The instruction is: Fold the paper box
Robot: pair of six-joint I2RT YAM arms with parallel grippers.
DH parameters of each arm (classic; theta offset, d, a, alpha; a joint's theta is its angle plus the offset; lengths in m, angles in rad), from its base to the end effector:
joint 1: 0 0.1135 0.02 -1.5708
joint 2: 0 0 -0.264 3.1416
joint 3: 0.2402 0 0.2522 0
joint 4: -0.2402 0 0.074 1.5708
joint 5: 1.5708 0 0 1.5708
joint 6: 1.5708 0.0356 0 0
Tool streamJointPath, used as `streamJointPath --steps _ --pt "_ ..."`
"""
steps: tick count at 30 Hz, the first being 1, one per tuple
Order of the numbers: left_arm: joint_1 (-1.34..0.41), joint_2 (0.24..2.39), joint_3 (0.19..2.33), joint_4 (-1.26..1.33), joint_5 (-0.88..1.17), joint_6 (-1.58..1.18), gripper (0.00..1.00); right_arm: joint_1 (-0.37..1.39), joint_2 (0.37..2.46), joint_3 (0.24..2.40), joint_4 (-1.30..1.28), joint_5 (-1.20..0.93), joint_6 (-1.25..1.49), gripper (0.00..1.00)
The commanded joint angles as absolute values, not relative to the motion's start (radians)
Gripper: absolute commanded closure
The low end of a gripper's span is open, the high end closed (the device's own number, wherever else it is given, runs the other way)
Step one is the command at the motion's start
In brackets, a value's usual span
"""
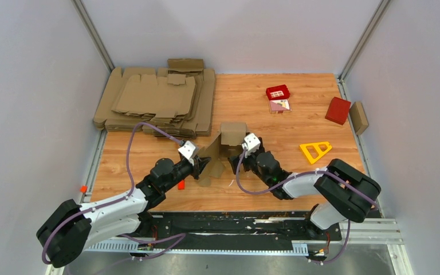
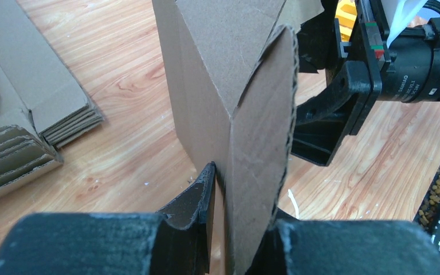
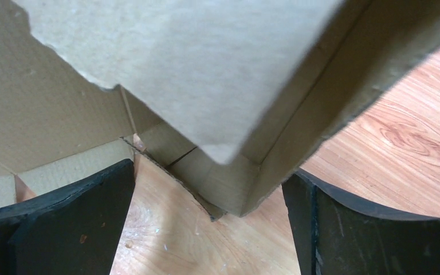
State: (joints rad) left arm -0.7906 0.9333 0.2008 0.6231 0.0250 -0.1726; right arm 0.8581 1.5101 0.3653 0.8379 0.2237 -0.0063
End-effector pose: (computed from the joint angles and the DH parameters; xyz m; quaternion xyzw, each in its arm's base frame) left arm 0.1359 -0.1386 0.1945 0.2344 0.7068 -0.3174 0.5871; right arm 0.1783 0.1942 0.1459 -0.2760 0.7557 0.1605 0.5718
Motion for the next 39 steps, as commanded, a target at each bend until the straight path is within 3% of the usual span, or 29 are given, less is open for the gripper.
streamJointPath --steps 1,12,18,28,33,39 --pt "-0.795 0.928 0.223 0.652 0.028 -0.155 0.79 0.821 1.479 0.331 0.947 0.219 0.013 0.00" --pt "-0.795 0.911 0.221 0.647 0.028 -0.150 0.79 0.760 1.541 0.385 0.958 -0.067 0.005 0.00" --pt "-0.795 0.910 0.220 0.646 0.028 -0.149 0.79 0.761 1.550 0.371 0.981 -0.142 0.005 0.08" --pt "-0.795 0.922 0.223 0.651 0.032 -0.150 0.79 0.760 1.607 0.425 0.929 -0.013 0.011 0.31" --pt "-0.795 0.934 0.224 0.655 0.034 -0.149 0.79 0.761 1.658 0.437 0.976 0.056 0.043 0.34" --pt "-0.795 0.931 0.221 0.655 0.030 -0.149 0.79 0.771 1.746 0.466 1.045 0.136 0.053 0.47"
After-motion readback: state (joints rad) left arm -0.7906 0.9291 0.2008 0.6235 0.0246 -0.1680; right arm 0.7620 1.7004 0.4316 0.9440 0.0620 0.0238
